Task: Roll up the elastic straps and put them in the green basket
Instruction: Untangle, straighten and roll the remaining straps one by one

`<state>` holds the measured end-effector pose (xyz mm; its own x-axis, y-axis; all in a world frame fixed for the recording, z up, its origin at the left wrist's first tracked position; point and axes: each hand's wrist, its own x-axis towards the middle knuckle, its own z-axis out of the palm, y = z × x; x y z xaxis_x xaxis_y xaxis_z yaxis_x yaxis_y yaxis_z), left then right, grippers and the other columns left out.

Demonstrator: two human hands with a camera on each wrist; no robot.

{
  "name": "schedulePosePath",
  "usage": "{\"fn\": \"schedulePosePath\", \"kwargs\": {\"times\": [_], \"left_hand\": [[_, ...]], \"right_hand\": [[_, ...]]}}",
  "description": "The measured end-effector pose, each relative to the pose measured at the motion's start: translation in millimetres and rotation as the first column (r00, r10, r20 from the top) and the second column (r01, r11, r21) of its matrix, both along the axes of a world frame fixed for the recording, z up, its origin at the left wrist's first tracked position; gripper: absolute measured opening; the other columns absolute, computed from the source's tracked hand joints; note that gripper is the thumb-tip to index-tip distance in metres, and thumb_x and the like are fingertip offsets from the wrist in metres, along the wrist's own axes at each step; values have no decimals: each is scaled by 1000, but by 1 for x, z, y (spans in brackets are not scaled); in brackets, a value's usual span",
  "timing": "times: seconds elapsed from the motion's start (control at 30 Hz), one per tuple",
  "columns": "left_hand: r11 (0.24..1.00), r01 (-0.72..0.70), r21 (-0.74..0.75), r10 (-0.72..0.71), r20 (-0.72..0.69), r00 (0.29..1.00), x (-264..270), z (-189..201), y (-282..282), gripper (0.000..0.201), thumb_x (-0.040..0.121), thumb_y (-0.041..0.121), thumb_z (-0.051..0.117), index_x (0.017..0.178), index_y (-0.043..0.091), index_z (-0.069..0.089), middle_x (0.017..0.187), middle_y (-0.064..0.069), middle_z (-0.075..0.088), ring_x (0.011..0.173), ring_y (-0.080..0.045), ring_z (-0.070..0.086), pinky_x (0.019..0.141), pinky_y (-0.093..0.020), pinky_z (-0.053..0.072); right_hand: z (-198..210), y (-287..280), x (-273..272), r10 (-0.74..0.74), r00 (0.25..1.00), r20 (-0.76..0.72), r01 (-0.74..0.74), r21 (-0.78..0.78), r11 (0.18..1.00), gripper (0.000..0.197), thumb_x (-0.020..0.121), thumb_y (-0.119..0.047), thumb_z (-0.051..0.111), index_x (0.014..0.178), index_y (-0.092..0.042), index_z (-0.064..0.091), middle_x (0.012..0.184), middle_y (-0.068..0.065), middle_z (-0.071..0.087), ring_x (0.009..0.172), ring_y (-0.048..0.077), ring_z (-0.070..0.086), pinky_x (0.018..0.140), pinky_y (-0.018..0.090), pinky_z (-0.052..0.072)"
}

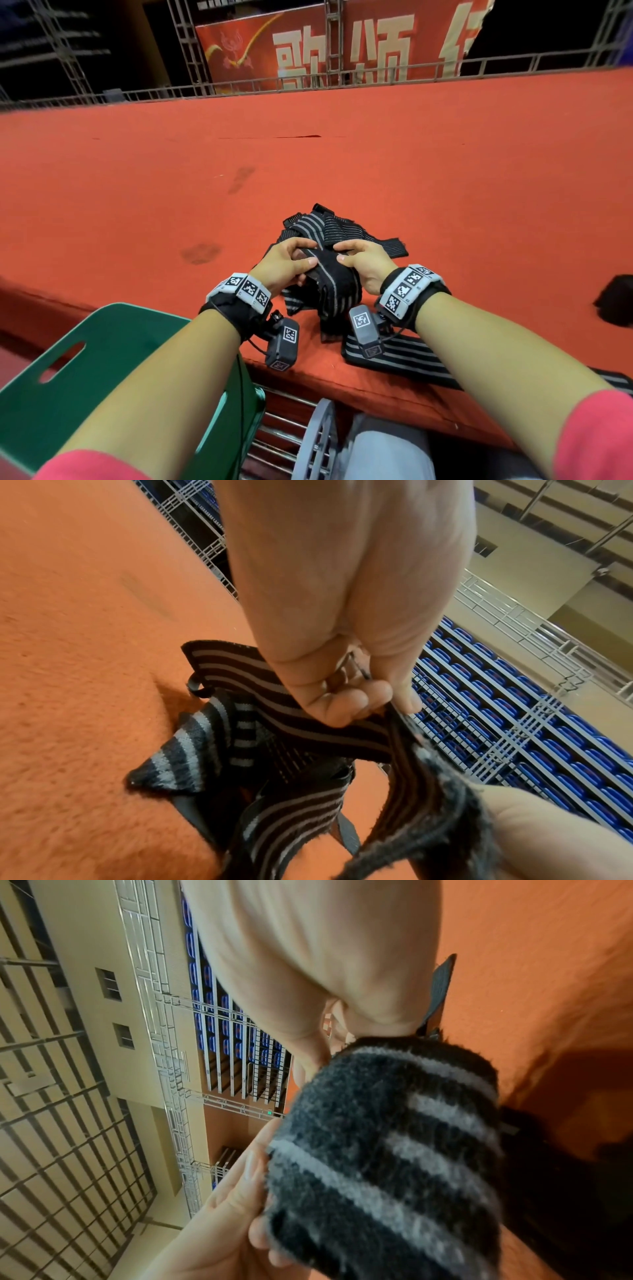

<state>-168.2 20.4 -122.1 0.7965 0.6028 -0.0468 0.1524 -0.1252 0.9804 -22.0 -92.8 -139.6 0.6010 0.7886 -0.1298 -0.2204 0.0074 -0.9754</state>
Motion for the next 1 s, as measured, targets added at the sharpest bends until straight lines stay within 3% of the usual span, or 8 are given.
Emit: {"fn": "schedulePosePath", "kwargs": {"times": [0.13,0.27,0.37,0.57,0.73,0.83,0.9,1.0], "left_hand": [[999,-13,-32,14,24,1000,-1,0,3,26,94,-3,60,116,10,56,61,0,47,41,-9,46,41,-20,40],[998,-53,44,53,-13,998,-2,-2,5,17,95,2,62,110,10,60,61,7,54,46,-8,50,44,-20,44],[996,-52,78,53,-22,998,0,-4,5,17,94,3,63,110,8,61,69,4,59,60,-10,59,55,-23,52],[999,-23,35,23,-20,1000,11,-1,-7,14,100,9,55,113,7,60,82,-1,51,59,-7,52,50,-21,50],[996,-38,-77,28,-128,991,9,4,-6,29,101,9,41,126,17,52,94,-8,63,72,-27,68,58,-36,56],[985,-139,99,160,-245,956,5,-4,11,46,91,-1,38,130,20,51,87,-9,59,74,-25,60,61,-35,49],[969,-82,234,153,-303,941,3,-9,19,51,89,-5,40,133,19,50,78,-6,53,67,-22,52,56,-30,42],[904,0,427,163,-345,924,2,-14,23,38,87,-2,61,118,22,57,80,-1,61,65,-16,58,59,-26,48]], "right_hand": [[0,4,-1,-41,999,1,41,7,999,23,90,11,59,90,-10,68,83,8,66,73,20,66,67,32,57],[-3,3,0,45,972,229,-18,-118,993,18,86,0,68,99,-13,70,89,5,69,84,21,68,71,33,56],[-7,1,2,192,947,256,-142,-200,969,37,78,-17,82,112,-17,67,100,4,69,91,21,70,78,36,58],[-5,0,-3,351,777,522,-170,-364,916,71,68,-42,87,128,-21,55,118,-4,62,106,12,59,89,29,49],[-4,-5,-2,352,684,639,-65,-428,902,49,67,-30,80,111,-31,58,97,-11,65,91,13,63,71,26,48],[0,-10,4,373,670,642,-75,-441,894,45,71,-23,74,113,-30,62,95,-8,66,87,15,64,68,27,50],[6,-14,7,412,667,621,-125,-452,883,40,73,-17,69,112,-27,64,88,-6,66,79,15,63,63,26,49],[11,-19,13,416,664,621,-139,-444,885,35,73,-13,59,103,-27,69,82,-3,68,72,20,63,58,30,51]]}}
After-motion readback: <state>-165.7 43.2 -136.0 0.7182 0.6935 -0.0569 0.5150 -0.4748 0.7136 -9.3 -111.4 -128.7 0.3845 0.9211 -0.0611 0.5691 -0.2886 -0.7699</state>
